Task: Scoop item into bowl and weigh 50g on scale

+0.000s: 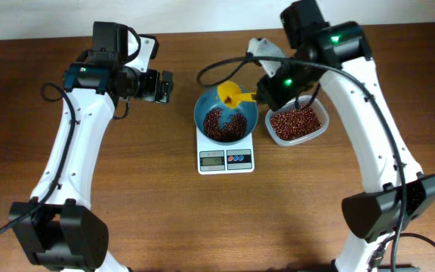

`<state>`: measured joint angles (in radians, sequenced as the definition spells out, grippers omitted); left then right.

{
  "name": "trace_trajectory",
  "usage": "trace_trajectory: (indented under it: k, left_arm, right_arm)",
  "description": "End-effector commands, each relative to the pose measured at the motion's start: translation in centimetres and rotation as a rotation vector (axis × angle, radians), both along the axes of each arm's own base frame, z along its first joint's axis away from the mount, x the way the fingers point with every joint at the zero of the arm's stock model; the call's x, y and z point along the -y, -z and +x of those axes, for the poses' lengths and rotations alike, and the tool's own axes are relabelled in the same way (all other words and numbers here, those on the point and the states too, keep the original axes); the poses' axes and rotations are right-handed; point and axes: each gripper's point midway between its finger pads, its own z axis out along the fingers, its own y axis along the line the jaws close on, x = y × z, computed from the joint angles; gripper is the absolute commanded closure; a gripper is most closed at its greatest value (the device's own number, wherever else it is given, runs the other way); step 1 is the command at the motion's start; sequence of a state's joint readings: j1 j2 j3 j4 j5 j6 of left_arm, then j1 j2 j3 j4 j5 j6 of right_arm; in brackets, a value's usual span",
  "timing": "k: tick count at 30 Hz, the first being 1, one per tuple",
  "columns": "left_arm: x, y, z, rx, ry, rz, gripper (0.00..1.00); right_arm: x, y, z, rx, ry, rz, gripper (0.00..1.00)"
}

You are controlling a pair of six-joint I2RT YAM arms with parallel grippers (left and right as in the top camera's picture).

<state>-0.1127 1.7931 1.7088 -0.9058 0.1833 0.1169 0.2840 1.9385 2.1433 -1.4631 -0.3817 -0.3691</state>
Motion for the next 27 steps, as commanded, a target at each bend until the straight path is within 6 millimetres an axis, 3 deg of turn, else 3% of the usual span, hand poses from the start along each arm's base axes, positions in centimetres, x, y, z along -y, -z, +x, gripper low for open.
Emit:
trace_trajectory:
  k: [1,16,22,27]
  left_arm:
    - [0.2,-1.5,0.1,0.038,0.023,-0.003,0.01]
    - [0.2,-1.5,0.1,0.038,0.023,-0.003,0.01]
    - [0.2,-1.5,0.1,0.038,0.023,-0.003,0.01]
    - [0.2,-1.5,0.1,0.038,0.023,-0.003,0.01]
  right_arm:
    - [-0.8,-1.4,-0.4,0.013,-0.016,0.055,0.96]
    - [-0.8,-1.4,0.2,0.047,-0.012,0.037,0.96]
    - [-0.7,-0.6,0.7,0.128,-0.013,-0.143,0.96]
    - [-0.7,-0.4,0.8,0.141,-0.015,-0.180,0.96]
